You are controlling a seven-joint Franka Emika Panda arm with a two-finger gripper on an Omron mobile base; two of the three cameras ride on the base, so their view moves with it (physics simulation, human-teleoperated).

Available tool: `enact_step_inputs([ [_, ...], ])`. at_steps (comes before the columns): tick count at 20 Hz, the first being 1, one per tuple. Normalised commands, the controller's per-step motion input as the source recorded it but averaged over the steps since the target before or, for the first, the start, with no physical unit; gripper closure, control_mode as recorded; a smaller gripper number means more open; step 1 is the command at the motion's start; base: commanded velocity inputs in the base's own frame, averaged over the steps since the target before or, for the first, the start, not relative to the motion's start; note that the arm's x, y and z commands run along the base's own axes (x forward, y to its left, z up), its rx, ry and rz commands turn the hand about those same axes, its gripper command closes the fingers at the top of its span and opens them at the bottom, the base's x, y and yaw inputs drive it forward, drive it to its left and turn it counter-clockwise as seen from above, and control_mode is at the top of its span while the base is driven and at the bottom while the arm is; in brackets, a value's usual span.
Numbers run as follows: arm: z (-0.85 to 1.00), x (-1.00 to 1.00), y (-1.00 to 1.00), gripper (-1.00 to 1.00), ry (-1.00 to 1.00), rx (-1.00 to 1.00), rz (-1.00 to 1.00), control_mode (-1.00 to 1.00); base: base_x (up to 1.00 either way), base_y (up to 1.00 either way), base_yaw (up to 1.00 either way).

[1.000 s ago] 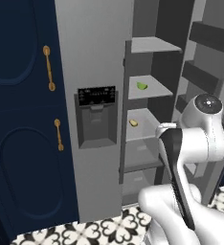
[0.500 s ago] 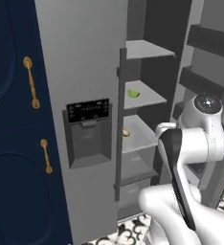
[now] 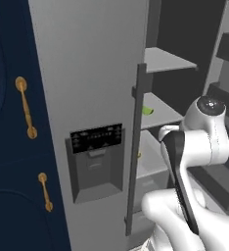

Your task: Grab a lemon wedge from the fridge and one ice cube from the ice bowl, and put them in the glass of lemonade.

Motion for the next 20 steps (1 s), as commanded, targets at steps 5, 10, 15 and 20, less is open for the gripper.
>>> enact_step_inputs([
  [5,0.0,0.0,0.0,-1.0,0.0,0.0,0.0,1.0,0.0,-0.41,0.0],
  [10,0.0,0.0,0.0,-1.0,0.0,0.0,0.0,1.0,0.01,-0.52,0.0],
  [15,0.0,0.0,0.0,-1.0,0.0,0.0,0.0,1.0,0.15,-0.12,0.02],
  [20,0.0,0.0,0.0,-1.0,0.0,0.0,0.0,1.0,0.45,0.15,0.0],
])
